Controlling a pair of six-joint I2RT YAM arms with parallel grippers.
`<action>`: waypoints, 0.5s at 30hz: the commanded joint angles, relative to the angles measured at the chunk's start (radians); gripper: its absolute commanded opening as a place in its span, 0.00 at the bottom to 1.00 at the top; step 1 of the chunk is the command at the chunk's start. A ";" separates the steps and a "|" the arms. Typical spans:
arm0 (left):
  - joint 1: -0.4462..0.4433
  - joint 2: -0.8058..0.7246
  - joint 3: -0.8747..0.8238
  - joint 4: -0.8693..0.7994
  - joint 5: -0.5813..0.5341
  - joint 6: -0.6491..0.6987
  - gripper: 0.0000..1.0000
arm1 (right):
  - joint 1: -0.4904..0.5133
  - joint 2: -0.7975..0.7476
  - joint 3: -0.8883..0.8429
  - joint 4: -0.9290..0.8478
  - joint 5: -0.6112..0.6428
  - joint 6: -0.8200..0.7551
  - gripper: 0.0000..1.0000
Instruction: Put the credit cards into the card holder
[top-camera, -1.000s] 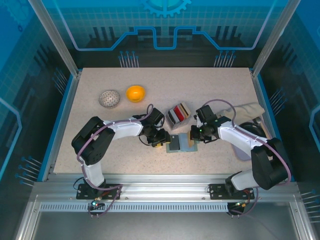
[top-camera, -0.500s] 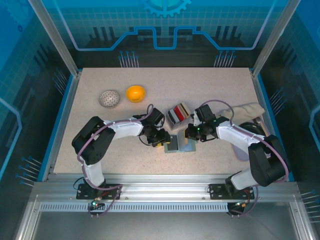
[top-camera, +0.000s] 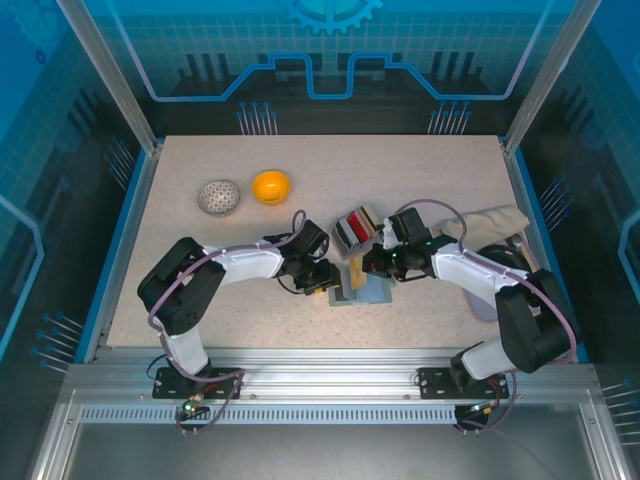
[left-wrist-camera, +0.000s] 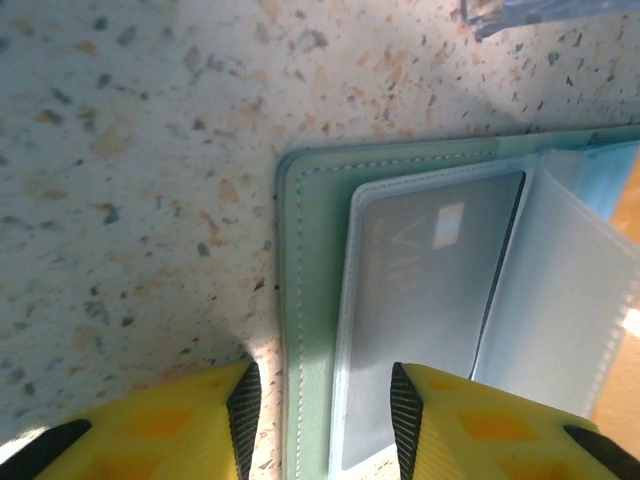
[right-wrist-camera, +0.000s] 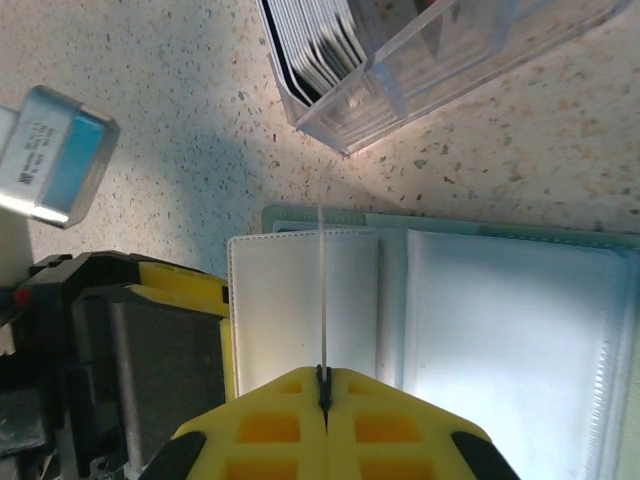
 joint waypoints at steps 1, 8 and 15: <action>-0.004 -0.078 -0.042 0.015 -0.101 -0.034 0.47 | 0.028 0.042 -0.006 0.034 -0.026 0.026 0.05; -0.003 -0.150 -0.087 0.043 -0.153 -0.054 0.58 | 0.032 0.061 -0.007 0.030 -0.010 0.020 0.05; -0.005 -0.101 -0.050 0.085 -0.069 -0.016 0.61 | -0.038 -0.039 -0.040 0.031 -0.065 0.005 0.05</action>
